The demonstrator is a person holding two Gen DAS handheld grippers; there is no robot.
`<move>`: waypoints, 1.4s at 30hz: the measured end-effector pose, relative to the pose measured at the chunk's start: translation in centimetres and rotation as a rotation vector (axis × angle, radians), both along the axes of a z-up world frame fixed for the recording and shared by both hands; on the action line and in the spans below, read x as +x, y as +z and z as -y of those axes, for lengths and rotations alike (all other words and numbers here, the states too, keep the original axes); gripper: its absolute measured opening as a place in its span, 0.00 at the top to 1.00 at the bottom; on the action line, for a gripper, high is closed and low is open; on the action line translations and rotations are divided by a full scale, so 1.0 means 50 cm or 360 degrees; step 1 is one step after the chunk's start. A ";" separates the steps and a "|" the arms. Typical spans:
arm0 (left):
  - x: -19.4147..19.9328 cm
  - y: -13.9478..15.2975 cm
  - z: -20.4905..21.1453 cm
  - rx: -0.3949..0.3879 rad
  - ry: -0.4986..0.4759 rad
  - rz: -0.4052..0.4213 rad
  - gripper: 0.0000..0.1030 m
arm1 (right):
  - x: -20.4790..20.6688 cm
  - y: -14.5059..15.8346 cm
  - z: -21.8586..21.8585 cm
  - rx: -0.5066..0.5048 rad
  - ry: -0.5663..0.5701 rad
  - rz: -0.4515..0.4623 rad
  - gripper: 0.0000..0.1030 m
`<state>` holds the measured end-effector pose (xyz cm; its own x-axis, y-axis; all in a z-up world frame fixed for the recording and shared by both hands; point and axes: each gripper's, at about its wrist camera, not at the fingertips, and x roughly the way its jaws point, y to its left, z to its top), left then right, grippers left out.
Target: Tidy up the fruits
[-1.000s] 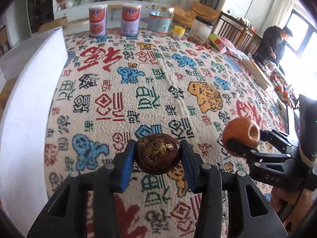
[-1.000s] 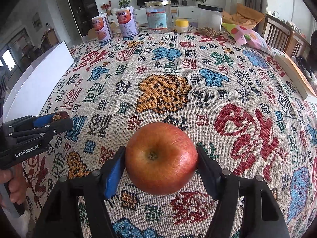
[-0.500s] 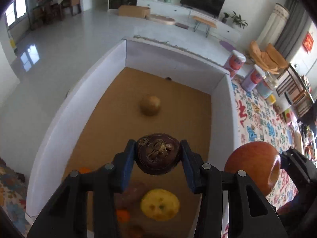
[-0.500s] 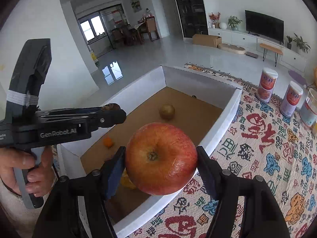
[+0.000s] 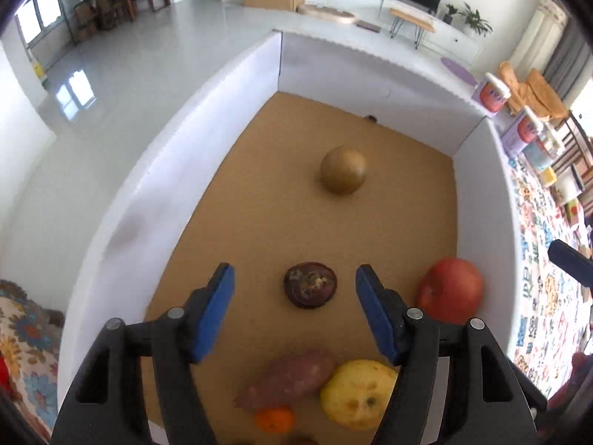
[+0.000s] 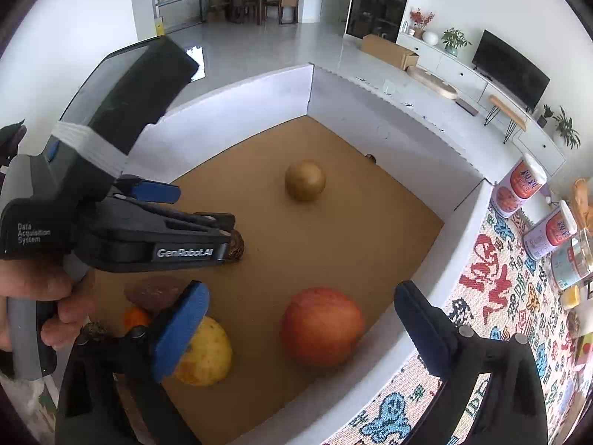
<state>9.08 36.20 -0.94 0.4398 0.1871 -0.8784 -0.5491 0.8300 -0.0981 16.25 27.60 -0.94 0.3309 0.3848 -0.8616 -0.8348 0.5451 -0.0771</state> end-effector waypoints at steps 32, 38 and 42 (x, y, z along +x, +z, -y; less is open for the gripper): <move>-0.357 0.158 0.215 0.0472 0.0180 0.0040 0.04 | -0.294 0.179 0.212 0.0227 -0.0391 -0.0142 0.00; -0.361 0.151 0.195 0.0510 0.0245 0.0029 0.04 | -0.286 0.158 0.190 0.0177 -0.0391 -0.0144 0.00; -0.361 0.153 0.183 0.0501 0.0258 0.0039 0.04 | -0.275 0.143 0.178 0.0166 -0.0406 -0.0182 0.00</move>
